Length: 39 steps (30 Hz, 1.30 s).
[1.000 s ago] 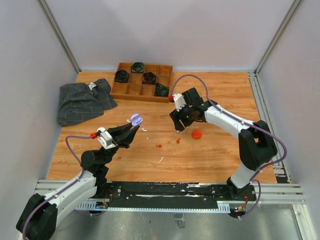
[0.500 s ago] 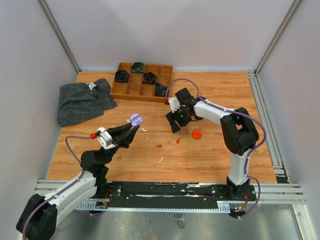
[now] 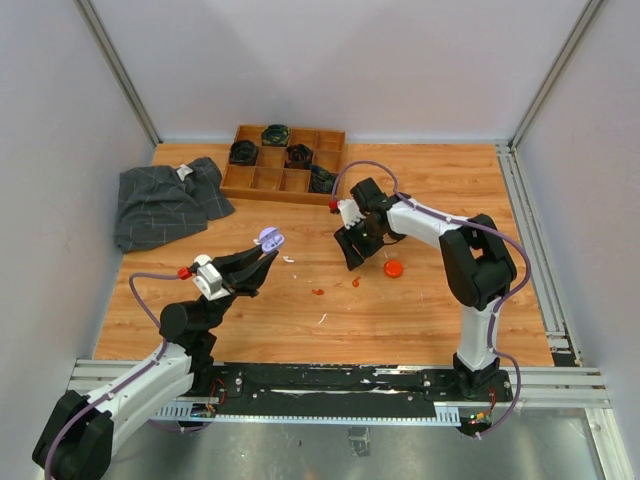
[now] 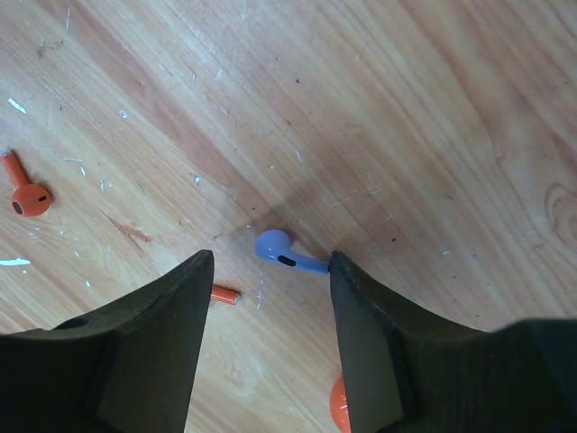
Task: Insert the wireless bluetooth earbuds into the charging case
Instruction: Pick up the earbud from the center of the board.
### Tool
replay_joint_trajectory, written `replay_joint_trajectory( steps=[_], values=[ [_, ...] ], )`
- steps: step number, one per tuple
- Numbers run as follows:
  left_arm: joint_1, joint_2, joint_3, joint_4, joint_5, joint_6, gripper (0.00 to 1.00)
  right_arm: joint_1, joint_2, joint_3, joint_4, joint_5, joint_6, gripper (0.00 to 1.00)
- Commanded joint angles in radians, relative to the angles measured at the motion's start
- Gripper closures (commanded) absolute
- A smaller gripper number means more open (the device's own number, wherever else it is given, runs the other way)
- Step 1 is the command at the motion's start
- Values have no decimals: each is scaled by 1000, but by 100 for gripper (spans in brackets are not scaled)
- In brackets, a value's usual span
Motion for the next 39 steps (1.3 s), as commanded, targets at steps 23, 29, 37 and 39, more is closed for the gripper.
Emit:
replay_joint_trajectory(
  steps=[23,29,37,39],
  values=[
    [7,1,-132,26,0,-7,100,115,76,203,-237,263,-32,55],
    [7,2,-128,19,5,-10,100,134,115,245,-259,270,-50,58],
    [7,4,-118,-2,6,-9,100,147,159,262,-271,285,-61,61],
    [7,6,-118,-2,7,-8,100,151,171,265,-272,290,-64,62]
  ],
)
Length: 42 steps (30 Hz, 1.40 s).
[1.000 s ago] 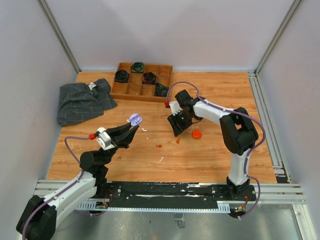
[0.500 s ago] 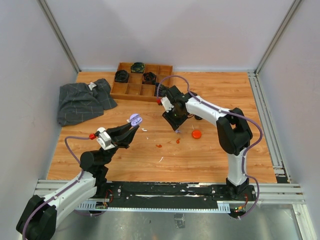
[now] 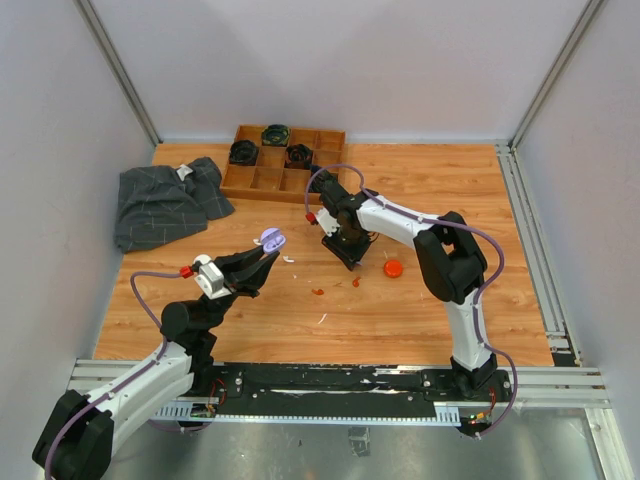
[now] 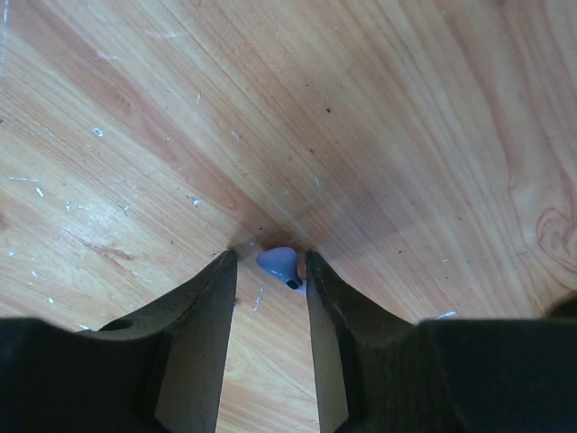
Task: Insert the wireless bluetooth earbuds into the charging case
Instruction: Pick up the earbud from the center of the board.
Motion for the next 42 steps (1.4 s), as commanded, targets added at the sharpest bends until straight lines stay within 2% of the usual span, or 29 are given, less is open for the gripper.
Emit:
replay_joint_trajectory(
  steps=[1,8,13,29,42],
  values=[
    [7,3,-117,13,2,-1,100,20,29,35,-32,35,-23,63],
    [7,5,-115,6,2,-3,100,23,44,33,-48,65,-25,70],
    [7,4,-113,3,1,-3,100,24,12,21,-51,63,-18,82],
    [7,1,-115,-5,-5,11,100,56,-322,-20,12,9,62,84],
    [7,17,-124,22,-5,21,100,166,-637,-118,275,6,164,83]
  ],
)
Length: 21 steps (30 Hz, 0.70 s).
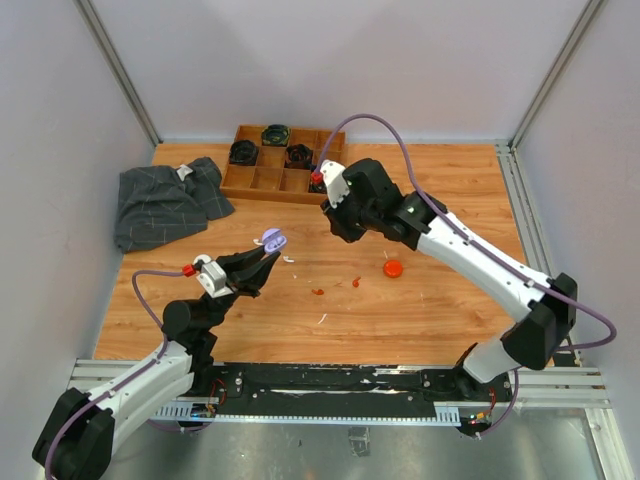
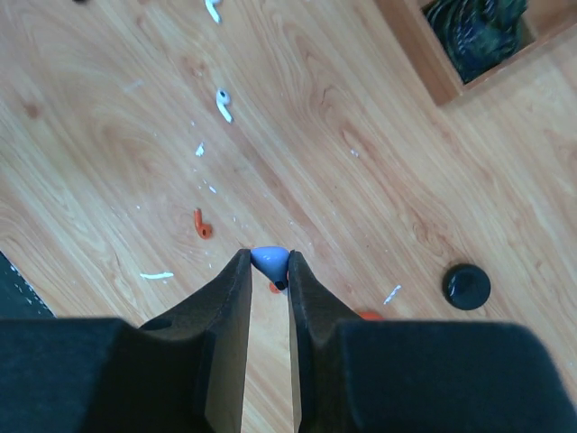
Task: Insert the wireless bluetooth earbuds into the charging case
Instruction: Pick up the earbud from the center of the board, then place the earbud in the charging case.
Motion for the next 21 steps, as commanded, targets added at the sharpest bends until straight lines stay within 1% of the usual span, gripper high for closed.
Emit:
replay_joint_trajectory(
  steps=[1,7,11,17,21],
  values=[
    [7,5,-124,39,-4,16,100,53,-99,-54,149,-10,66,83],
    [7,15,-124,52,5,13,100,130,-186,-126,322,-32,108,83],
    [7,18,-125,56,8,11,100,174,-223,-189,478,-56,148,84],
    [7,19,-125,60,15,10,100,235,-233,-246,639,-79,182,84],
    [6,22,-125,67,26,10,100,249,-218,-271,719,-98,213,84]
  ],
)
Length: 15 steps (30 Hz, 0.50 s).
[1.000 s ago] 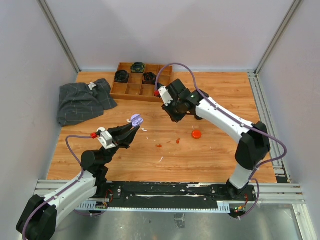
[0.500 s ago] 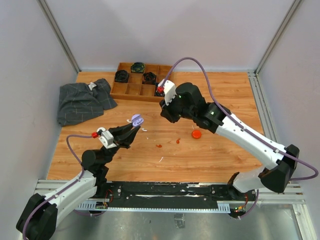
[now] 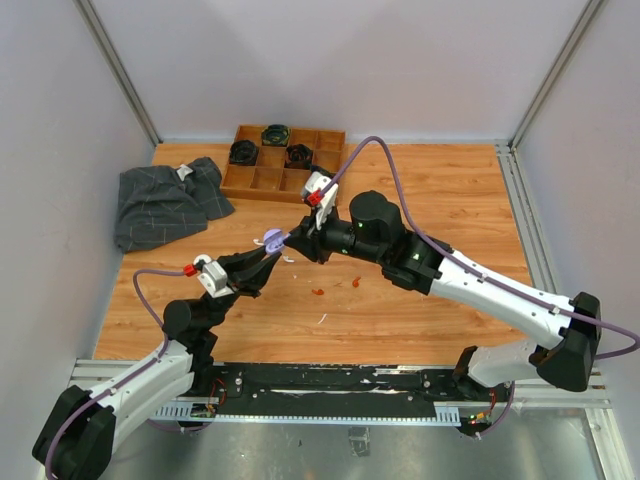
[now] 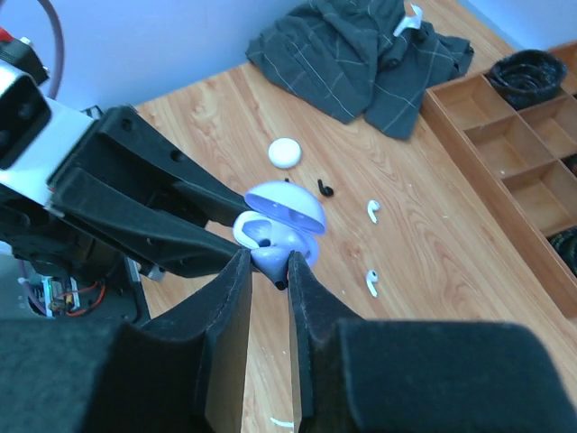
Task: Insert the wireless bluetooth earbuds into the charging case
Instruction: Place the earbud in the charging case.
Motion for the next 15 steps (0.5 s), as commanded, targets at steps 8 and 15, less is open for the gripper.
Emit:
replay_joint_trajectory(
  steps=[8,15],
  values=[
    [7,6,-125,58,28,8,100,40,31,-27,193,-39,68,84],
    [7,-2,-127,59,28,8,100,42,65,-15,183,-67,89,84]
  ],
)
